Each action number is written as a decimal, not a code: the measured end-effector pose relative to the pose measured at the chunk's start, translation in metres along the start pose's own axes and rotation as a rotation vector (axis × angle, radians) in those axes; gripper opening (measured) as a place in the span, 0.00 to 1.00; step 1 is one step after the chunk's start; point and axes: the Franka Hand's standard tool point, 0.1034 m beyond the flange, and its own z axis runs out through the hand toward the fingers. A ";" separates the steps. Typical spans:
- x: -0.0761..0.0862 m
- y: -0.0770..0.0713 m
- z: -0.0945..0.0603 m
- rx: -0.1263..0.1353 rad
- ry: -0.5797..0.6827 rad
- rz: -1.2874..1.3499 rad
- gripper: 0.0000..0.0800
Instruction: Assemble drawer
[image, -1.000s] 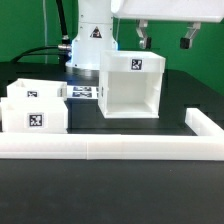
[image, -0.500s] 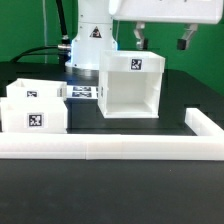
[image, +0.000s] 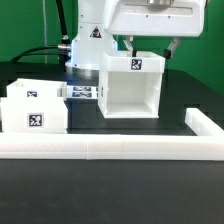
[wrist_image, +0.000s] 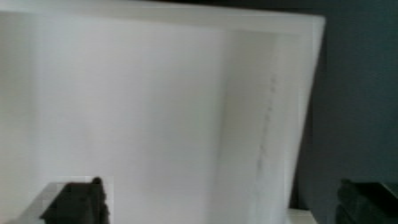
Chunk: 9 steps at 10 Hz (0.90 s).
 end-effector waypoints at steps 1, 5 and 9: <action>-0.001 -0.005 0.005 0.002 -0.009 0.006 0.81; -0.002 -0.007 0.013 0.005 -0.015 0.002 0.80; -0.002 -0.007 0.013 0.005 -0.015 0.002 0.18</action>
Offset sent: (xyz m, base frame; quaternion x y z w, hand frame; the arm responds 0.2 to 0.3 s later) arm 0.0049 -0.0037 -0.0018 -0.0129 -0.0079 0.0046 0.9999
